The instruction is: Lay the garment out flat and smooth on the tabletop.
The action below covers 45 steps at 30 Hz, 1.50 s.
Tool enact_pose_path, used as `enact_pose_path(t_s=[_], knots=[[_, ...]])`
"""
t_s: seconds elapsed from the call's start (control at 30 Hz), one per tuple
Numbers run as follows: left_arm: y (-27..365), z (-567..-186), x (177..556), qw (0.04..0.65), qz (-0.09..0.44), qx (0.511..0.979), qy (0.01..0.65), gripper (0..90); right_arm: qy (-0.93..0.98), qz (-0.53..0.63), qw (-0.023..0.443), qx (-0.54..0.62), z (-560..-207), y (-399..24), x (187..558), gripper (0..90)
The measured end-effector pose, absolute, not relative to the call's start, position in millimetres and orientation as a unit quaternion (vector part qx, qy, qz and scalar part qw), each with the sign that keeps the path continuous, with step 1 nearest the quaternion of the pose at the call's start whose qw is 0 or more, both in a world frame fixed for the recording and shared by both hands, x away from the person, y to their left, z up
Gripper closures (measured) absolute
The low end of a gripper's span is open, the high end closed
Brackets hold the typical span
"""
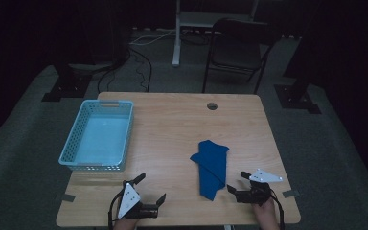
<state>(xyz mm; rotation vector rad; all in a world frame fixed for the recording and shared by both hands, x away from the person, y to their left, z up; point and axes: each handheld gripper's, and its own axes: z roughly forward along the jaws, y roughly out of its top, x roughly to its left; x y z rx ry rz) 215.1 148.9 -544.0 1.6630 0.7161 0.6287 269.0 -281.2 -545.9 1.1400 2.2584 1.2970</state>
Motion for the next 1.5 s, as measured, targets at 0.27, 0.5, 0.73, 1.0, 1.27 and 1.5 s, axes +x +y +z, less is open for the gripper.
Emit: enact_pose_path(t_s=[0.27, 0.5, 0.73, 1.0, 1.27, 1.5], knots=[[147.3, -544.0, 214.9, 0.572, 0.275, 0.711, 0.302, 0.0, 0.794, 0.449, 0.109, 0.396, -547.0, -283.9, 273.1, 12.2], [147.8, -544.2, 214.7, 0.576, 0.273, 0.709, 0.301, 0.0, 0.812, 0.429, 0.089, 0.385, -547.4, -280.8, 274.9, 12.2], [147.5, -544.3, 215.1, 0.581, 0.268, 0.706, 0.305, 0.0, 0.818, 0.423, 0.071, 0.384, -546.6, -280.8, 277.9, 12.2], [146.4, -544.5, 213.9, 0.583, 0.270, 0.705, 0.299, 0.0, 0.824, 0.431, 0.069, 0.360, -532.0, -259.6, 279.1, 12.4], [146.8, -544.8, 214.9, 0.589, 0.265, 0.702, 0.299, 0.0, 0.817, 0.457, 0.100, 0.335, -498.3, -234.2, 295.6, 13.9], [146.5, -544.7, 215.0, 0.589, 0.264, 0.703, 0.299, 0.0, 0.824, 0.450, 0.114, 0.325, -490.8, -205.2, 318.2, 21.6]])
